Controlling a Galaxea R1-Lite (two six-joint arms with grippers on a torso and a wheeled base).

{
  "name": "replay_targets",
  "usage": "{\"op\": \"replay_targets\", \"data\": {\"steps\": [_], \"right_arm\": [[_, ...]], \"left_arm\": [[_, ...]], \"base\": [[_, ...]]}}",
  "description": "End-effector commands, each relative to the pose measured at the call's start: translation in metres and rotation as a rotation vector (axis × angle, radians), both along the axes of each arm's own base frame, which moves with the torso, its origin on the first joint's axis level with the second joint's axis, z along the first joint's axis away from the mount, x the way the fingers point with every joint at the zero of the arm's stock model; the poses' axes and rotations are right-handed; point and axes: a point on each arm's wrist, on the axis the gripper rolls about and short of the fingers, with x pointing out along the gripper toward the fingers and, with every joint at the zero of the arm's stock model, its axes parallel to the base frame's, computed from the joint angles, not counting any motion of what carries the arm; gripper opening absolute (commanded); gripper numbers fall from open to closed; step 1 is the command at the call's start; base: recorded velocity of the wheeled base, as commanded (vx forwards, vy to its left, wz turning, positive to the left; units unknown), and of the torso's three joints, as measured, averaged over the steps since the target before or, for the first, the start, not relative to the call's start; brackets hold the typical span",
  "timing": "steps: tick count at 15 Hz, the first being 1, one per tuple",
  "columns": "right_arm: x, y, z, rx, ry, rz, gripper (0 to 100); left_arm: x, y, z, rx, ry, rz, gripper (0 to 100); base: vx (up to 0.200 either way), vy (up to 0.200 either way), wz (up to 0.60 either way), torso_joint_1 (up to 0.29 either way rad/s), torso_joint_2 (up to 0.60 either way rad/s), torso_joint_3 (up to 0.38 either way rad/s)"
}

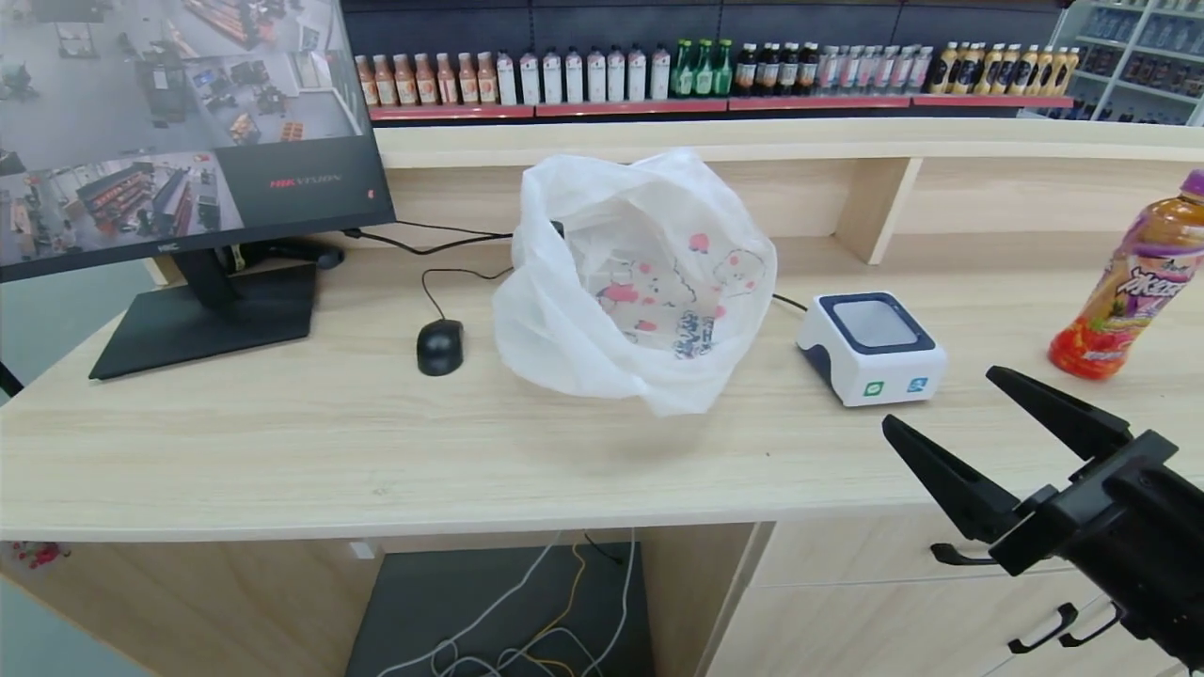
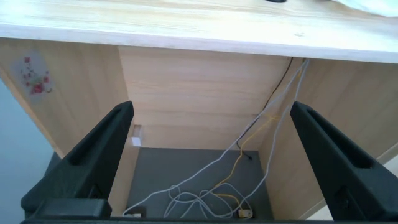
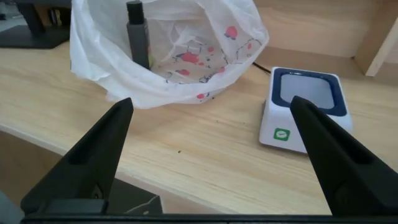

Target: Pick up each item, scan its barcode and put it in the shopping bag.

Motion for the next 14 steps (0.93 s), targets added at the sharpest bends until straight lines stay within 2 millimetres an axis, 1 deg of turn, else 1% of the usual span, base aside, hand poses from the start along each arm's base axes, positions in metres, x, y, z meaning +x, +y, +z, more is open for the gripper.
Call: {"op": "replay_targets", "data": {"steps": [1, 3, 5, 6, 7, 9, 11, 14], "right_arm": [[0.004, 0.0, -0.003, 0.002, 0.021, -0.009, 100], [0.008, 0.0, -0.005, 0.0, 0.03, -0.022, 100], [0.018, 0.005, -0.006, -0.007, 0.044, -0.024, 100], [0.02, 0.006, -0.007, -0.01, 0.048, -0.024, 100], [0.022, 0.004, -0.007, -0.009, 0.048, -0.038, 100], [0.029, 0.002, -0.003, -0.002, 0.032, -0.065, 100], [0.039, 0.003, 0.001, 0.008, 0.017, -0.079, 100], [0.043, 0.006, -0.004, -0.005, 0.038, -0.073, 100]], "left_arm": [[0.0, 0.0, 0.0, -0.001, 0.0, 0.0, 100], [0.0, 0.0, 0.0, 0.0, 0.0, 0.0, 100], [0.0, 0.0, 0.0, -0.003, 0.0, 0.0, 100], [0.0, 0.0, 0.0, -0.003, 0.0, 0.0, 100], [0.0, 0.0, 0.0, -0.003, 0.0, 0.0, 100], [0.0, 0.0, 0.0, -0.003, 0.001, 0.0, 100], [0.0, 0.0, 0.0, -0.003, 0.001, 0.0, 100], [0.0, 0.0, 0.0, -0.003, 0.0, 0.0, 100]], "base": [[0.0, -0.2, 0.0, 0.007, 0.0, -0.002], [0.0, -0.2, 0.0, 0.005, 0.0, 0.002], [0.0, -0.2, 0.0, 0.007, 0.0, 0.002], [0.0, -0.2, 0.0, 0.002, 0.0, 0.002], [0.0, -0.2, 0.0, 0.002, 0.01, 0.002], [0.0, -0.2, 0.0, 0.007, 0.0, 0.0], [0.0, -0.2, 0.0, 0.01, 0.0, 0.0], [0.0, -0.2, 0.0, 0.004, 0.0, 0.002]]}}
